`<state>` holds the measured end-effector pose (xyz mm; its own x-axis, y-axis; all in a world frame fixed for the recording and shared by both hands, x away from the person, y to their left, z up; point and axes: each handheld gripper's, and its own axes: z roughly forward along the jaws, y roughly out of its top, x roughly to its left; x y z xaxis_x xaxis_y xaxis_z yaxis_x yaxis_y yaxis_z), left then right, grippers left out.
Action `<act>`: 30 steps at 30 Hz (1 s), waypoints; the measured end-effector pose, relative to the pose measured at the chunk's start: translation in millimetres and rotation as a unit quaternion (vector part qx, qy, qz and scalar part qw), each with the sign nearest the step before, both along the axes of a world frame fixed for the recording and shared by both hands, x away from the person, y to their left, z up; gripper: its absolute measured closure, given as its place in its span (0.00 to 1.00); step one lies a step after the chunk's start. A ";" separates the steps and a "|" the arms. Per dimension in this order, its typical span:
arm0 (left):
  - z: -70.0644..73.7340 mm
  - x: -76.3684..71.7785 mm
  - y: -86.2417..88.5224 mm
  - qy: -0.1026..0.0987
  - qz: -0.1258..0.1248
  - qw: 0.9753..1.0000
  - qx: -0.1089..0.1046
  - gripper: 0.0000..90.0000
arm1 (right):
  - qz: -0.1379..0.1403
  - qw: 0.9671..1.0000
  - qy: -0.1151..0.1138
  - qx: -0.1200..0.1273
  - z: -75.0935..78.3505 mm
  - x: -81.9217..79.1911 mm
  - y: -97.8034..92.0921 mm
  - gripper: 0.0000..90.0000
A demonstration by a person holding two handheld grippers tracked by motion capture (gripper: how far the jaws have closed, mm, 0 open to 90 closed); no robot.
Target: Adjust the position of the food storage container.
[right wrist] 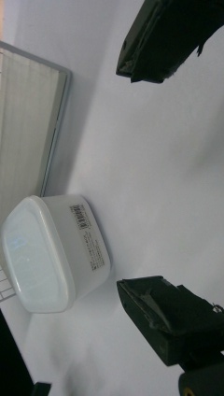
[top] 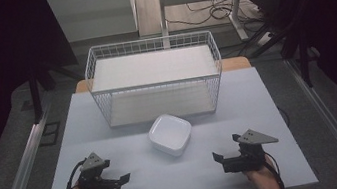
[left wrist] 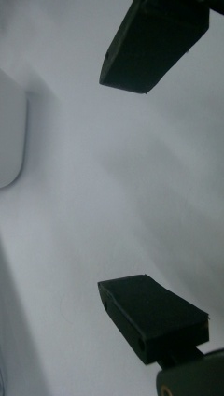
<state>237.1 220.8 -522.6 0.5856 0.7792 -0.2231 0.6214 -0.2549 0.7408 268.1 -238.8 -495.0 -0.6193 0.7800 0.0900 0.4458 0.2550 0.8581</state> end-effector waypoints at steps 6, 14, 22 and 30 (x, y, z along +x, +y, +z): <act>-9.2 7.9 9.0 -0.042 0.020 0.999 0.016 0.04 | 0.010 1.000 -0.012 -0.022 -5.0 4.8 2.2 0.00; -7.4 10.1 7.3 -0.033 0.008 0.999 0.006 0.04 | -0.002 0.999 0.013 -0.038 -10.4 10.8 2.2 0.00; -4.8 13.3 -1.2 -0.017 -0.018 1.000 0.010 0.04 | 0.011 0.998 0.030 -0.045 -8.7 11.6 6.5 0.00; 2.7 22.8 -15.8 -0.039 -0.048 0.998 0.033 0.04 | 0.009 0.998 0.040 -0.039 -2.7 22.0 10.3 0.03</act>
<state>259.9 205.0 -519.9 0.6722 0.7300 -0.1234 0.5321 -0.3605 0.7661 290.1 -228.5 -497.7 -0.6272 0.7748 0.0797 0.5069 0.3284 0.7970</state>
